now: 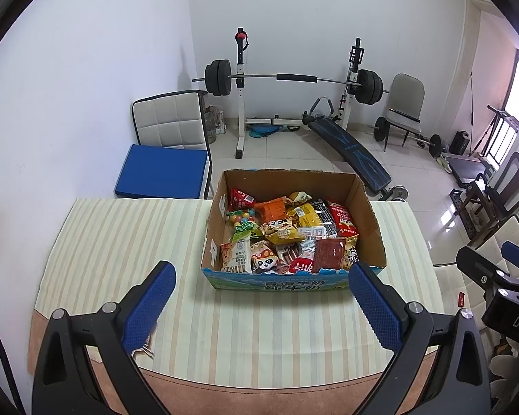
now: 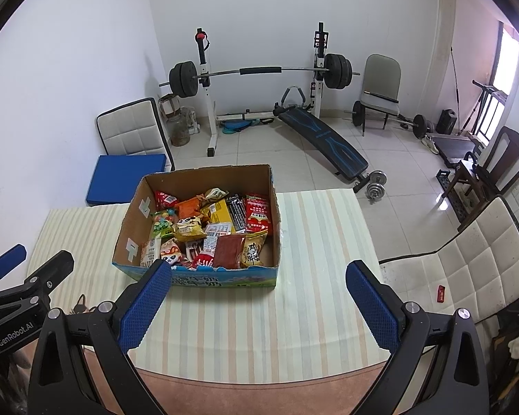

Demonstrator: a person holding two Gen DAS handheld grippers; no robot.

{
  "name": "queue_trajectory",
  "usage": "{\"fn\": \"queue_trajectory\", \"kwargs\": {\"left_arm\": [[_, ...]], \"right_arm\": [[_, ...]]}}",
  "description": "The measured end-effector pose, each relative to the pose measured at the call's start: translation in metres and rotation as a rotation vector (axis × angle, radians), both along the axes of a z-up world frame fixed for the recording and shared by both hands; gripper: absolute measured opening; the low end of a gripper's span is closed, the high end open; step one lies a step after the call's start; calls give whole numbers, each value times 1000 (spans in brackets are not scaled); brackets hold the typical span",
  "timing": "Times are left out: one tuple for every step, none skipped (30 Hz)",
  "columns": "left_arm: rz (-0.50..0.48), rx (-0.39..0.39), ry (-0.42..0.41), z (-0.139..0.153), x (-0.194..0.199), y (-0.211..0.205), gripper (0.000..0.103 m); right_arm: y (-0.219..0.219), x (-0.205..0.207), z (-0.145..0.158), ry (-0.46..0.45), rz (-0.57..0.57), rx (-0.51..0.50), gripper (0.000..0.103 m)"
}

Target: Organize snacks

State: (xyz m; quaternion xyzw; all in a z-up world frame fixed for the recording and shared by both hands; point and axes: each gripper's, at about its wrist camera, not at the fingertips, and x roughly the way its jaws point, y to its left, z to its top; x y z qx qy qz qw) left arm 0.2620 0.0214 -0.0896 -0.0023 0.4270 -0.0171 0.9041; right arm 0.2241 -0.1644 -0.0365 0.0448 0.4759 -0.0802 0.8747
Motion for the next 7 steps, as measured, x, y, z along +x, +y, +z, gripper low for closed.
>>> {"fn": "queue_trajectory", "kwargs": {"left_arm": [[1,0,0,0,0,0,103],[0,-1,0,0,0,0,103],[0,0,0,1,0,0,103],[1,2,-1,2,1,1,103],[1,2,-3,2,0,0,103],[-1,2,-5,2,0,0,103],[-1,4,-5,2,0,0,103]], "right_arm": [[1,1,0,-1,1,-1,103],[0,0,0,0,-2,2,103],[0,0,0,-1,-2,2,103],[0,0,0,0,-1,0,103],[0,0,0,1,-2,0,103],[0,-1,0,0,-3,1,103],[0,0,0,0,-3,0,103]]}}
